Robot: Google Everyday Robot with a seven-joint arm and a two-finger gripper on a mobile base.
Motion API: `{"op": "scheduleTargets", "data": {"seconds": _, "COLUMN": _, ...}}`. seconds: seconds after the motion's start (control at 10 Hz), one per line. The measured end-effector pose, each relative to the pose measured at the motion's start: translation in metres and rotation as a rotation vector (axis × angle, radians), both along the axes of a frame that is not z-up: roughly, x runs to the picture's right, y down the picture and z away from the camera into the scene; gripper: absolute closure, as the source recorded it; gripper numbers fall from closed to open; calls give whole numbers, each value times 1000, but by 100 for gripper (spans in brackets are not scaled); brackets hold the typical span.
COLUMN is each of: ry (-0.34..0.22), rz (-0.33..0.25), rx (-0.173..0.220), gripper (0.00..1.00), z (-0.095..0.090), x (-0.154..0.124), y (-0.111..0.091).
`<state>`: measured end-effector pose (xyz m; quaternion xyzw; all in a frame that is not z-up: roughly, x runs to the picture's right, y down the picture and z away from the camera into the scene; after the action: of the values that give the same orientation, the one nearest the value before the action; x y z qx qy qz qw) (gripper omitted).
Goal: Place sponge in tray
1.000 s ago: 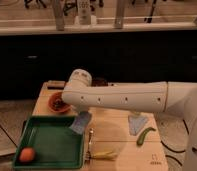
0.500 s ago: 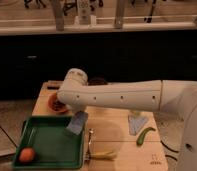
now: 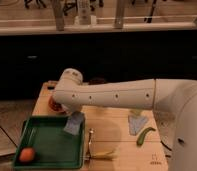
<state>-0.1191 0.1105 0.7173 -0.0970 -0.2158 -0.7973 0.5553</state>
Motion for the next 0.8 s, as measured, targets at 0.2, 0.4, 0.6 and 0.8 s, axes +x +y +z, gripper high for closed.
{"op": "scheduleTargets", "data": {"seconds": 0.2, "ry": -19, "rz": -24, "rx": -6, "gripper": 99, "z": 1, "x": -10, "y": 2}}
{"op": "scheduleTargets", "data": {"seconds": 0.4, "ry": -28, "rz": -47, "rx": -14, "gripper": 99, "z": 3, "x": -13, "y": 5}}
{"op": "scheduleTargets", "data": {"seconds": 0.6, "ry": -48, "rz": -68, "rx": -21, "gripper": 99, "z": 7, "x": -23, "y": 9}}
{"op": "scheduleTargets", "data": {"seconds": 0.8, "ry": -64, "rz": -90, "rx": -28, "gripper": 99, "z": 10, "x": -31, "y": 13}}
